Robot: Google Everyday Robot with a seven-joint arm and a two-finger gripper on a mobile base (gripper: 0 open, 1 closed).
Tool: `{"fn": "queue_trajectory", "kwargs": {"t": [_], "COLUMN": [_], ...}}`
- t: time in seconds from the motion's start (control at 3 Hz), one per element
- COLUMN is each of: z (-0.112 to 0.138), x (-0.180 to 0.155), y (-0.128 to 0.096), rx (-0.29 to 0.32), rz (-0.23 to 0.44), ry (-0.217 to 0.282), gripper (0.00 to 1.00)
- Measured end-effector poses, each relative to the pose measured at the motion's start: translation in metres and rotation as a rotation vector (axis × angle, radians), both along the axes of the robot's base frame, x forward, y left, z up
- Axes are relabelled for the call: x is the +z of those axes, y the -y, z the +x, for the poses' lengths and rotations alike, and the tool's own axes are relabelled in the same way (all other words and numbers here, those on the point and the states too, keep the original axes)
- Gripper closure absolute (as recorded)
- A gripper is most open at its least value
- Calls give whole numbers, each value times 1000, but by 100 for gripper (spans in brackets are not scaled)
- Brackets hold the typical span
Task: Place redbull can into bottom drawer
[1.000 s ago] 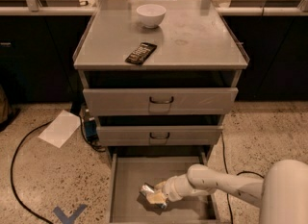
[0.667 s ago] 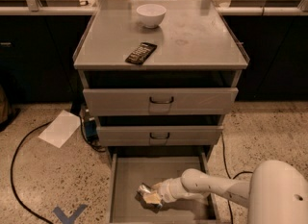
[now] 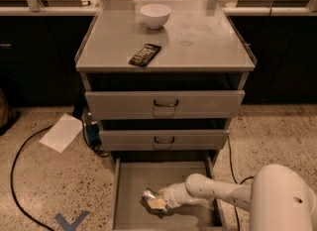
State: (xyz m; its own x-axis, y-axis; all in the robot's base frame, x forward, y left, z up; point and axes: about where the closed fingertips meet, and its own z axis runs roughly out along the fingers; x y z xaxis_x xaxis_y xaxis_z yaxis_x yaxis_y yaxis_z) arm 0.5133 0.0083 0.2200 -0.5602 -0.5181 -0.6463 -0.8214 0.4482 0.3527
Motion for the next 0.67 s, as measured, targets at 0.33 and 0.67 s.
{"fn": "queue_trajectory", "kwargs": {"t": [0.33, 0.67], "z": [34, 62], "x": [-17, -36], "y": [17, 31], "rx": [-42, -76], "rz": [-48, -75], "ry": [24, 26], "gripper": [100, 100]}}
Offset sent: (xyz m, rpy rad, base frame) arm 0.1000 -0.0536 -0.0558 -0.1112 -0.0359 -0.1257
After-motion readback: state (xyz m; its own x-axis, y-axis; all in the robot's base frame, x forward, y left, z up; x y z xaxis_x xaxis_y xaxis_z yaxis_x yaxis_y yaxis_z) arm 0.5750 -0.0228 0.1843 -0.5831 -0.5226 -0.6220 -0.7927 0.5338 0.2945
